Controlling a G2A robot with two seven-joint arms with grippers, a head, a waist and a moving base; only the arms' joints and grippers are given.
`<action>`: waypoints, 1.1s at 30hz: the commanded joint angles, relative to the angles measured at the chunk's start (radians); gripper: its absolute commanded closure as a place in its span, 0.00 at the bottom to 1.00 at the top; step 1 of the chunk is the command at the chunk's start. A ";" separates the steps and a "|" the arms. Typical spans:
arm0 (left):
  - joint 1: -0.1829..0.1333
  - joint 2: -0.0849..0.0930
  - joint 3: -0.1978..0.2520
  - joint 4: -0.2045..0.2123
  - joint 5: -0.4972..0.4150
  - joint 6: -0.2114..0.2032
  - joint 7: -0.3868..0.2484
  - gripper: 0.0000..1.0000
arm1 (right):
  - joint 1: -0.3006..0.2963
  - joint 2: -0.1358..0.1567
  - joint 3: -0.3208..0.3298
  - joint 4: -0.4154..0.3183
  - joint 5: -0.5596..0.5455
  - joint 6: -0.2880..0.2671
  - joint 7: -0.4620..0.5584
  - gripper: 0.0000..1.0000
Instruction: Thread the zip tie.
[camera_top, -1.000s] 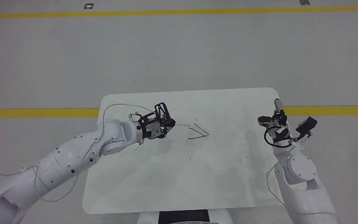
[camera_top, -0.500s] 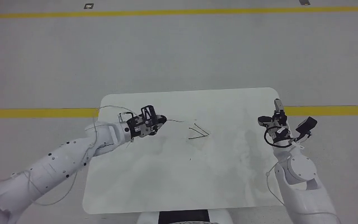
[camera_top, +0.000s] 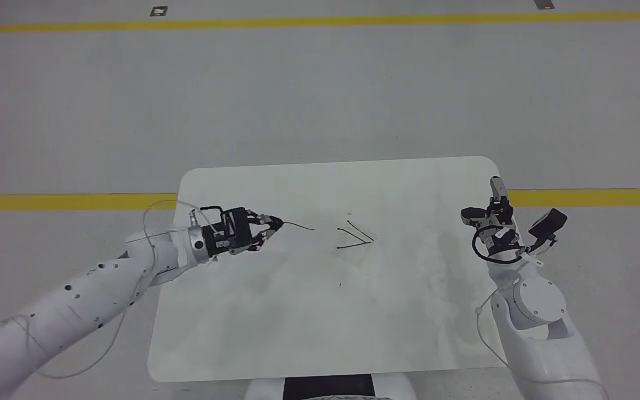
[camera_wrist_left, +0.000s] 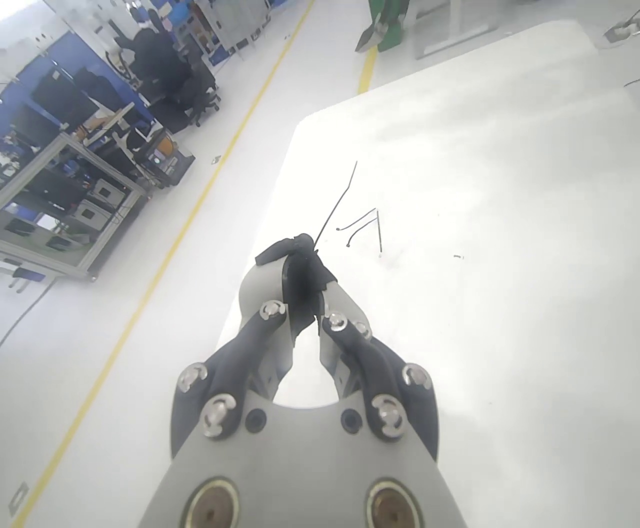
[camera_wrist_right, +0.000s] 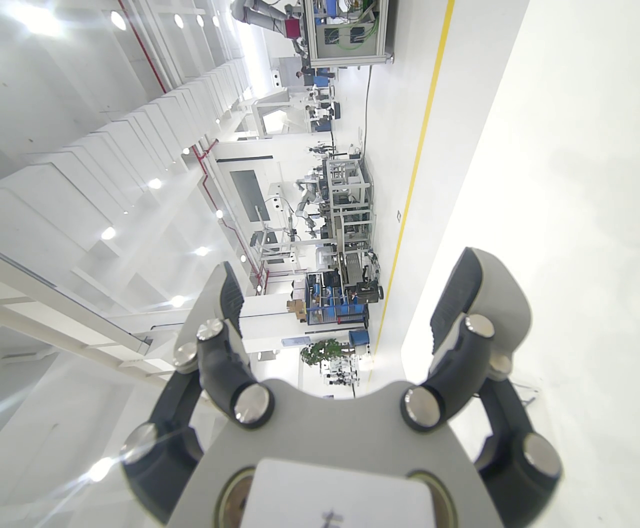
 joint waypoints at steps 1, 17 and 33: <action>-0.004 0.011 0.007 0.015 0.008 0.000 0.059 1.00 | 0.000 0.000 0.000 0.000 0.000 0.000 0.000 0.00; -0.013 0.033 0.021 0.027 0.025 0.000 0.161 1.00 | 0.215 -0.006 -0.171 0.038 -0.140 0.204 0.199 0.00; -0.013 0.033 0.021 0.027 0.025 0.000 0.161 1.00 | 0.375 -0.030 -0.344 0.138 -0.211 0.274 0.246 0.00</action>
